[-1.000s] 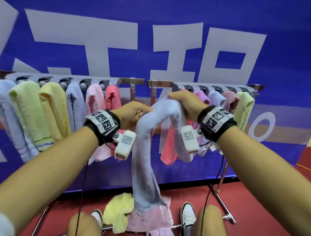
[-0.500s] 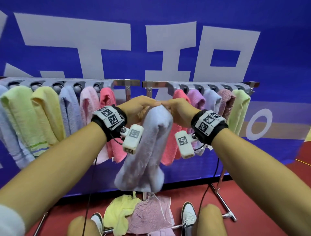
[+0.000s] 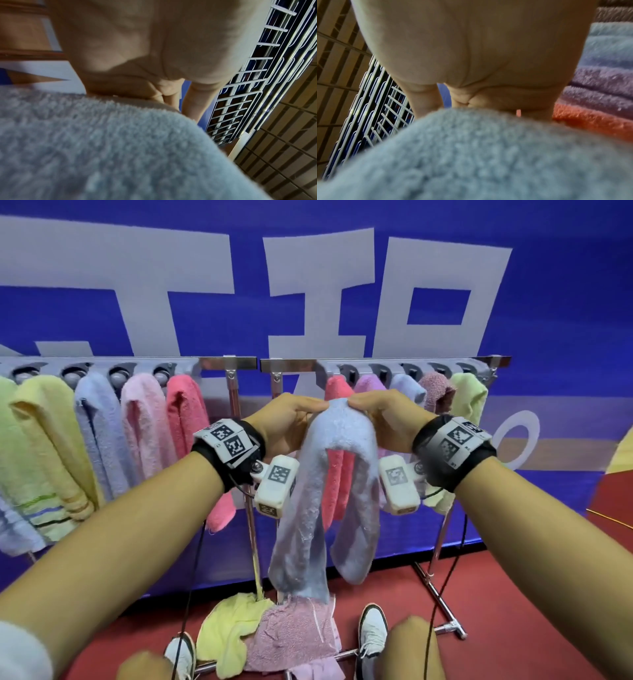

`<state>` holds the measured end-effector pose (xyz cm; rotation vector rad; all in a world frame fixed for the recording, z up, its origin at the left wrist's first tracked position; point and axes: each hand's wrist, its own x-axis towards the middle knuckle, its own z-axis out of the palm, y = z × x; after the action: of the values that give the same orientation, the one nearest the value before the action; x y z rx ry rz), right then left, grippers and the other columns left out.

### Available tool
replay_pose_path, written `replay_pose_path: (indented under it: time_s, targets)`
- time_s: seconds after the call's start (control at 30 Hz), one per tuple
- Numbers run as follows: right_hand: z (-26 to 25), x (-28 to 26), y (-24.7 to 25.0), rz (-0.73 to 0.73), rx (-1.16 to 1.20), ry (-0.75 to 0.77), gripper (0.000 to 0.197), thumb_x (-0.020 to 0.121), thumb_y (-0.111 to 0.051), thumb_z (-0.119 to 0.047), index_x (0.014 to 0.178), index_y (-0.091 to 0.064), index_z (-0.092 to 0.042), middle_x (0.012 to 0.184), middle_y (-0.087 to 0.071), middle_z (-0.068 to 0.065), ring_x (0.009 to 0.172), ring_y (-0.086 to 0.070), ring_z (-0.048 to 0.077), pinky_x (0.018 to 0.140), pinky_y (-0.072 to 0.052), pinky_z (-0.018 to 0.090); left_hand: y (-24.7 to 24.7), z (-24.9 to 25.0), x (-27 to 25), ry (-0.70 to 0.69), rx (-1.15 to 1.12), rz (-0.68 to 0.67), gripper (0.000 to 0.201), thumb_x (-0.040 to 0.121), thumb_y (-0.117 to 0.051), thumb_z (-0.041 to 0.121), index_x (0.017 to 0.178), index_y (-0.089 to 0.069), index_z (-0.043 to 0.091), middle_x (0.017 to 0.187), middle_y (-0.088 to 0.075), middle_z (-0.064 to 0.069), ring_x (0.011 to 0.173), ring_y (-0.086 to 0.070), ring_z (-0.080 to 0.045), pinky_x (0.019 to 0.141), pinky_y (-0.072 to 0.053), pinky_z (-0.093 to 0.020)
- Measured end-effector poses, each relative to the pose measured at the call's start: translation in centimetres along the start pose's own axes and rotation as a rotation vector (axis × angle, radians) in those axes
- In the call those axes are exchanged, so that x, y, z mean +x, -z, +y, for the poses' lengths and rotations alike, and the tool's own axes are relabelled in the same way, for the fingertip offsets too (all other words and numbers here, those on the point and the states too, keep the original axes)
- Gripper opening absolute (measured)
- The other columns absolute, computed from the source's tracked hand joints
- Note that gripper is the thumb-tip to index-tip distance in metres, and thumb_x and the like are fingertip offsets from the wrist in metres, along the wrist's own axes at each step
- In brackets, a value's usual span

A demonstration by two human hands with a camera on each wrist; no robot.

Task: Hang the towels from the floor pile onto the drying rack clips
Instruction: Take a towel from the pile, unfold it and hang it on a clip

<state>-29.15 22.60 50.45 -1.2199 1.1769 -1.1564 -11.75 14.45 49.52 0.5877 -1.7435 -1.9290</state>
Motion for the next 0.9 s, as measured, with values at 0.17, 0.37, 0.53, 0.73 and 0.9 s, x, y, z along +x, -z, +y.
replay_pose_path:
  time_s: [0.17,0.37,0.53,0.73,0.9]
  targets:
    - [-0.1,-1.7,5.1,0.096,0.062,0.039,0.035,0.096,-0.038,-0.015,0.114,-0.062,0.003,0.111,-0.071,0.016,0.106,-0.067,0.024,0.097,-0.047,0.037,-4.3,0.0,4.1,-0.024,0.058,0.026,0.022,0.098,-0.051,0.019,0.105,-0.069,0.008,0.064,-0.064,0.003,0.057,-0.054,-0.010,0.057,-0.040,-0.022]
    - [-0.3,-3.9,11.9,0.281,0.043,0.062,0.036,0.082,-0.046,-0.016,0.108,-0.058,0.006,0.110,-0.063,0.028,0.098,-0.063,0.036,0.094,-0.049,0.044,-10.3,-1.3,10.5,-0.008,0.101,0.028,0.019,0.096,-0.053,0.016,0.078,-0.056,0.021,0.058,-0.047,0.006,0.047,-0.036,-0.007,0.043,-0.026,-0.019]
    - [-0.5,-5.9,17.4,0.387,0.086,0.077,0.041,0.070,-0.054,-0.014,0.109,-0.049,-0.006,0.093,-0.052,0.021,0.073,-0.060,0.031,0.061,-0.055,0.031,-15.1,-2.3,15.2,0.007,0.137,0.004,0.022,0.093,-0.053,0.012,0.075,-0.053,0.023,0.070,-0.040,0.000,0.059,-0.029,-0.013,0.056,-0.018,-0.027]
    - [-0.6,-7.2,23.4,0.515,0.079,-0.018,0.044,0.066,-0.058,-0.022,0.104,-0.049,-0.002,0.092,-0.049,0.021,0.078,-0.053,0.034,0.069,-0.046,0.038,-20.5,-3.6,20.2,0.009,0.069,0.013,0.016,0.094,-0.050,0.009,0.093,-0.061,0.020,0.071,-0.042,-0.001,0.056,-0.027,-0.013,0.053,-0.025,-0.024]
    - [-0.7,-6.9,28.4,0.551,0.100,0.013,0.012,0.077,-0.050,-0.020,0.072,-0.048,-0.008,0.068,-0.047,0.011,0.056,-0.051,0.027,0.055,-0.046,0.028,-24.0,-4.7,24.4,-0.009,0.073,0.013,0.031,0.096,-0.046,0.006,0.112,-0.070,0.017,0.078,-0.058,0.000,0.066,-0.047,-0.014,0.066,-0.042,-0.028]
